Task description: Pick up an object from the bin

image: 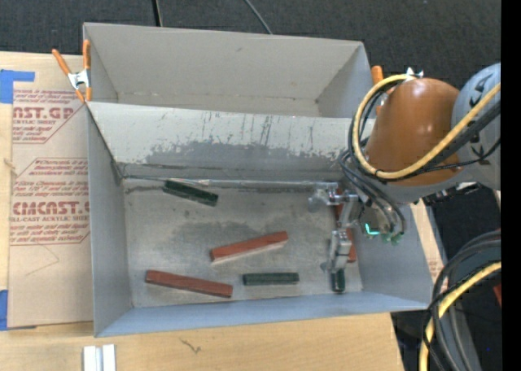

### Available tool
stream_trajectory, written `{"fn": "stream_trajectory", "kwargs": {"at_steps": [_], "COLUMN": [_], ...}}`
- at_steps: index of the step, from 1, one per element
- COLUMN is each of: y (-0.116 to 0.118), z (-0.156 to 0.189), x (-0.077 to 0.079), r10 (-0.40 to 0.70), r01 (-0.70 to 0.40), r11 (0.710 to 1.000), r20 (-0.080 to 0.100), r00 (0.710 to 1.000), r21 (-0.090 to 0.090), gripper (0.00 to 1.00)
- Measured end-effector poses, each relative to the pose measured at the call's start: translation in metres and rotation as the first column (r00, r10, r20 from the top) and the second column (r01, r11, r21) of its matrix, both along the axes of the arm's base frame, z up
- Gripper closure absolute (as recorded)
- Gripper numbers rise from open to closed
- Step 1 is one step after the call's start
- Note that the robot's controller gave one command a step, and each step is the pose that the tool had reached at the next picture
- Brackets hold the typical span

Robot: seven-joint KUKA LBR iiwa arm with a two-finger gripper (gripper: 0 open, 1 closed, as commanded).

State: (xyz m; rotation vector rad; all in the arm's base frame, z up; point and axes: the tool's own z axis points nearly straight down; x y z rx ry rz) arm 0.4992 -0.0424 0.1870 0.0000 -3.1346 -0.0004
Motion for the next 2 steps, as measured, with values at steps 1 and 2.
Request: {"fn": "stream_trajectory", "kwargs": {"at_steps": [1, 2], "y": [0.0, 0.02], "z": [0.004, -0.031], "x": [0.002, 0.015], "r10": [0.0, 0.081], "r01": [0.0, -0.081], "r11": [1.0, 0.997], "r20": [0.008, 0.013], "r00": [1.0, 0.997], "r21": [-0.001, -0.002], "gripper": [0.0, 0.0]}}
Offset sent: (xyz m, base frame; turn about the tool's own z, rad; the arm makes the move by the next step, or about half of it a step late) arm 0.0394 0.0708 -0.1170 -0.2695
